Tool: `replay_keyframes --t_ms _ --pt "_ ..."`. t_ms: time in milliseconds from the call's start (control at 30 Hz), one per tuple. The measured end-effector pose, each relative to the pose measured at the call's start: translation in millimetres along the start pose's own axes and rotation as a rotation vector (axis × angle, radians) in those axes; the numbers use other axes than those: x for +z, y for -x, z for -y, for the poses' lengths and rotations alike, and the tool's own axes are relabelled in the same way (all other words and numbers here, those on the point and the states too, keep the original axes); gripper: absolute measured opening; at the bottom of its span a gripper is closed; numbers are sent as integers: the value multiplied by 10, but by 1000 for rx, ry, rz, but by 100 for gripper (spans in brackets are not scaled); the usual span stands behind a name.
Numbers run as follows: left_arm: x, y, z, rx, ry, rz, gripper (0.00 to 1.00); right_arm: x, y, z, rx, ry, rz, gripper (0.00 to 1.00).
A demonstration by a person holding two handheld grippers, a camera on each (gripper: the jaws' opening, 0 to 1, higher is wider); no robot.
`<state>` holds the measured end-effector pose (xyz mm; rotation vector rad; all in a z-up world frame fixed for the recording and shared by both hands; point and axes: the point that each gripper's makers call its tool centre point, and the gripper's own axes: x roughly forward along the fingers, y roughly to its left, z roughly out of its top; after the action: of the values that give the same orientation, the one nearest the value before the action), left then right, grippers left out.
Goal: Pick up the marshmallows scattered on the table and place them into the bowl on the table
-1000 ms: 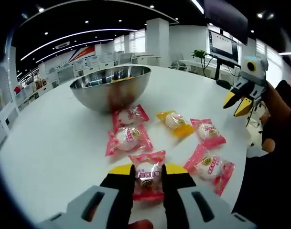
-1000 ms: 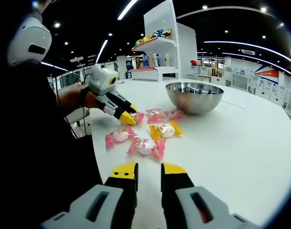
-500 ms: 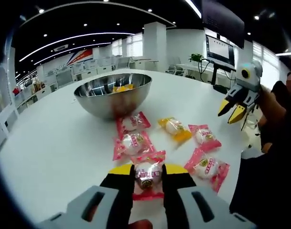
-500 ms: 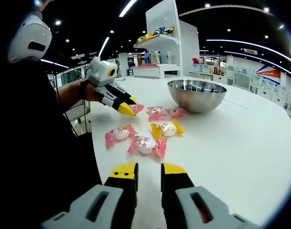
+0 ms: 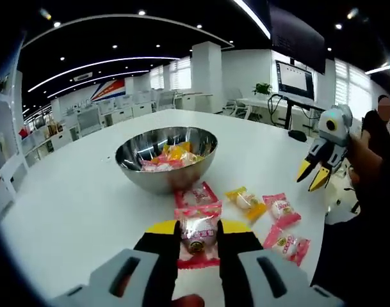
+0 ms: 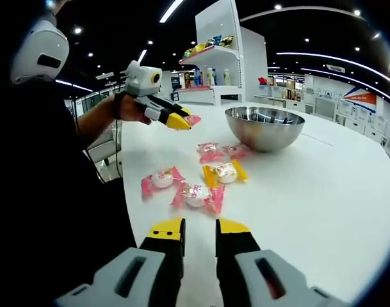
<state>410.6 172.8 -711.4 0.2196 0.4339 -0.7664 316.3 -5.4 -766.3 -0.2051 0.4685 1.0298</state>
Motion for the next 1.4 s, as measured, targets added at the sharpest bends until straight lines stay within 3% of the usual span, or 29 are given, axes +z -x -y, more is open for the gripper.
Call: replay_keyframes --t_ms 333,600,1400 --pt "468 -158 -213 1 -48 59 24 -31 17 18 -8 -11 -2 19" --pt "662 -322 -362 -1 -31 86 24 -35 14 45 -9 -14 -1 19" --pt "880 -805 -684 17 27 72 24 -60 73 68 -21 -23 6 19"
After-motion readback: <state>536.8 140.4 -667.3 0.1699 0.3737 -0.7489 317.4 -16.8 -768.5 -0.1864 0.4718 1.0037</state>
